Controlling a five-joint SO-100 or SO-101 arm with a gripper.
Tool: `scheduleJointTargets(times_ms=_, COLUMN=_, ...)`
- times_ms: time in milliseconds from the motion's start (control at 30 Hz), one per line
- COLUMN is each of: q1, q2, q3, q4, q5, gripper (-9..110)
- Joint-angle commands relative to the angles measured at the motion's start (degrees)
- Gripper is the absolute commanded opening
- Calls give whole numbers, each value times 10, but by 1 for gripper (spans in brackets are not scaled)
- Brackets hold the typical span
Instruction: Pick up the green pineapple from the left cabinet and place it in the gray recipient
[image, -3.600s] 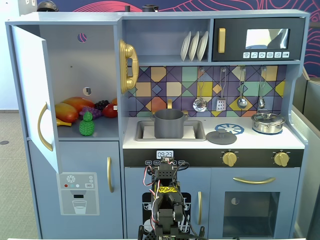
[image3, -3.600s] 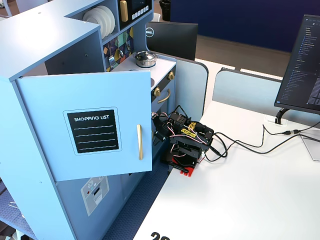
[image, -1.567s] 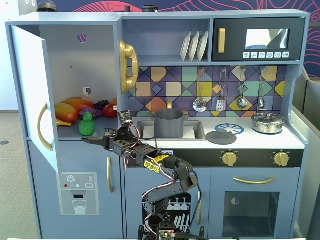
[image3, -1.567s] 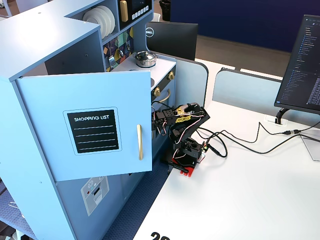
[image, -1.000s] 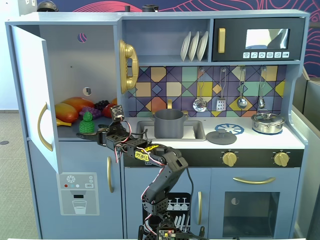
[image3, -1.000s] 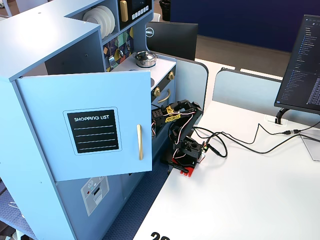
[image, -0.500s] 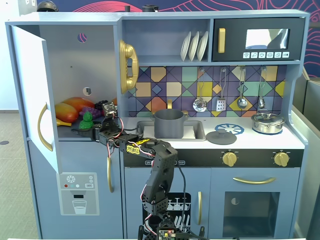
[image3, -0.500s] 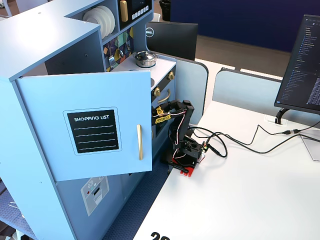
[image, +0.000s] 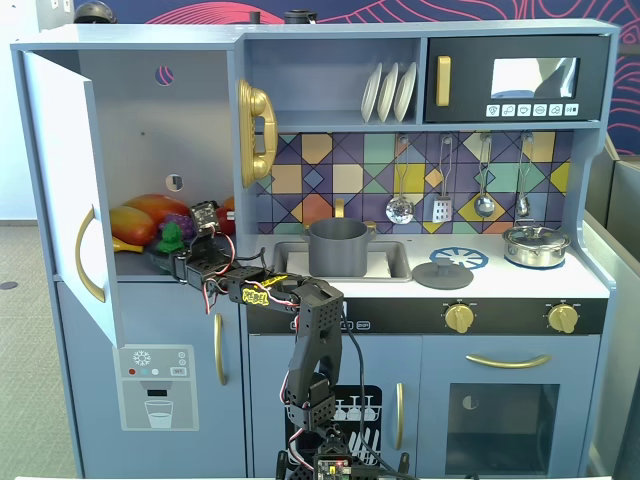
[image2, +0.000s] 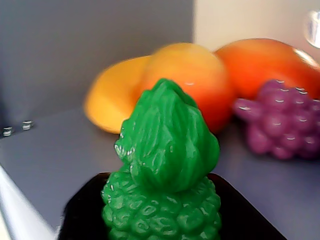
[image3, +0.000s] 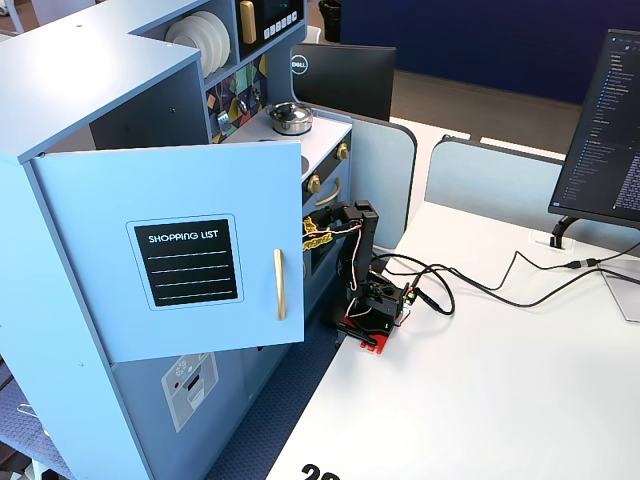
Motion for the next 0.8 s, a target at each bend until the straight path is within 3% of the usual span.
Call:
scheduleJointTargets(times_ms=0, q1=-17, q2=74, q3=-25, q4=13, q5=1, gripper=0)
scheduleJointTargets(times_ms=133, q1=-56, q2=229, q3=27, q4=143, q5=-6, gripper=0)
scheduleJointTargets(times_ms=267, q1=-110, q2=425, q3=19, q4=479, q5=-57, gripper=0)
scheduleJointTargets(times_ms=500, q1=-89, q2=657, q3=127, q4=505, q5=-70, gripper=0)
scheduleJointTargets(times_ms=767, q1=157, q2=725, q3=89, q4=552, q5=-19, gripper=0)
